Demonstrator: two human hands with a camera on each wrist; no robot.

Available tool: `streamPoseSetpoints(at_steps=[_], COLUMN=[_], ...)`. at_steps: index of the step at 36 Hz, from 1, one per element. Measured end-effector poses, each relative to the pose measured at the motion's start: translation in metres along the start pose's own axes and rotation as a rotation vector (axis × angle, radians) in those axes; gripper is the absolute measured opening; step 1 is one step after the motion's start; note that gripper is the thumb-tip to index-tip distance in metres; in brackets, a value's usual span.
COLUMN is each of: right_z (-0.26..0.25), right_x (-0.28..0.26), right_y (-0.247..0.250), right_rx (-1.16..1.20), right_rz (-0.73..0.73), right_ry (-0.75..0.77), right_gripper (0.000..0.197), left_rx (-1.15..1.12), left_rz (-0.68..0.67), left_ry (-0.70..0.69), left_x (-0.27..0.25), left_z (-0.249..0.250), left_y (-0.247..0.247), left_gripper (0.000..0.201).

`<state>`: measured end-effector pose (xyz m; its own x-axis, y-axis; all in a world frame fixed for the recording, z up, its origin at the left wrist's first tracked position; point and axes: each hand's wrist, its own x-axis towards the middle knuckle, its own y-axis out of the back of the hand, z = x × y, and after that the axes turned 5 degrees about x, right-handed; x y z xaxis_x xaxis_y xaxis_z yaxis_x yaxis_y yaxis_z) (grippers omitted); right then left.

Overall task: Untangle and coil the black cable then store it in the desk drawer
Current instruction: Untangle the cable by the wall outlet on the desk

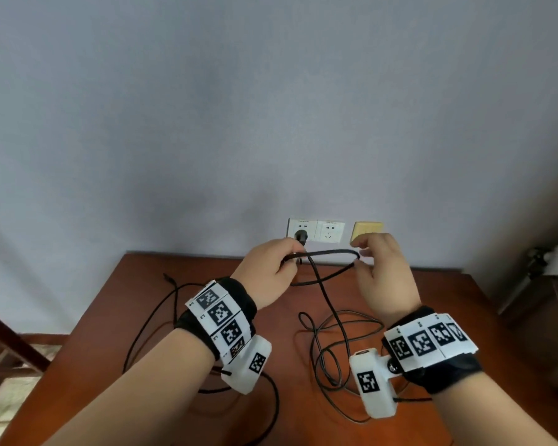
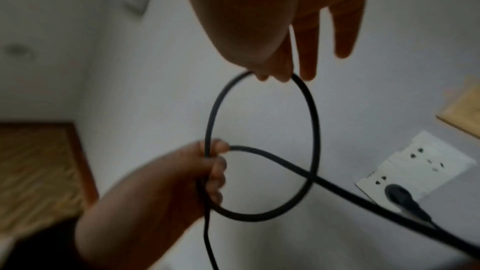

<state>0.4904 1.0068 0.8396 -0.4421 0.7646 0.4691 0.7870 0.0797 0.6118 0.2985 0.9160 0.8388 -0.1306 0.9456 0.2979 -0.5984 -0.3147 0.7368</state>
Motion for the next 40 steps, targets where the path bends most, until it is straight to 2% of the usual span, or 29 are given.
streamPoseSetpoints(at_steps=[5,11,15,17,20,23,26,27,30,33,37,40], right_z=[-0.029,-0.029,-0.022,-0.018,-0.010,0.005,0.019,0.019,0.002,-0.022,-0.037,-0.044], right_x=[-0.007,-0.004,0.002,0.006,0.011,0.017,0.019,0.018,0.009,0.004,0.004,0.004], right_y=[-0.009,-0.010,0.002,0.010,0.023,0.031,0.027,0.023,0.012,-0.002,-0.019,-0.028], right_rx=[-0.124,-0.043,0.047,0.124,0.181,0.110,-0.095,-0.137,-0.131,-0.097,-0.096,-0.177], right_rz=[-0.180,-0.123,0.088,0.198,0.259,0.189,-0.032,-0.069,-0.141,-0.196,-0.194,-0.169], right_ry=[0.263,0.229,0.119,0.039,-0.031,-0.130,-0.247,-0.239,-0.102,0.079,0.130,0.195], right_gripper=[0.025,0.007,0.014,0.013,0.020,0.025,0.020,0.012,0.025,0.029,0.033,0.026], left_rx=[-0.055,-0.052,0.000,-0.032,-0.030,-0.002,0.005,0.013,0.028,0.041,0.057,0.040], left_rz=[-0.010,-0.023,-0.055,-0.054,-0.058,-0.080,-0.040,-0.031,-0.043,-0.033,0.018,0.011], left_ry=[-0.020,-0.032,-0.015,0.026,0.047,0.053,0.064,0.060,0.031,0.013,-0.006,-0.010], left_x=[0.002,0.002,-0.001,-0.003,-0.005,-0.004,0.000,0.002,0.005,0.008,0.010,0.010], left_z=[0.015,0.015,0.008,0.001,-0.009,-0.013,-0.016,-0.015,-0.010,-0.005,0.001,0.008], left_y=[-0.005,-0.001,0.007,0.010,0.016,0.022,0.023,0.022,0.017,0.010,0.005,0.003], left_gripper=[0.026,0.033,0.021,0.021,0.026,0.013,0.018,0.019,0.017,0.020,0.015,0.011])
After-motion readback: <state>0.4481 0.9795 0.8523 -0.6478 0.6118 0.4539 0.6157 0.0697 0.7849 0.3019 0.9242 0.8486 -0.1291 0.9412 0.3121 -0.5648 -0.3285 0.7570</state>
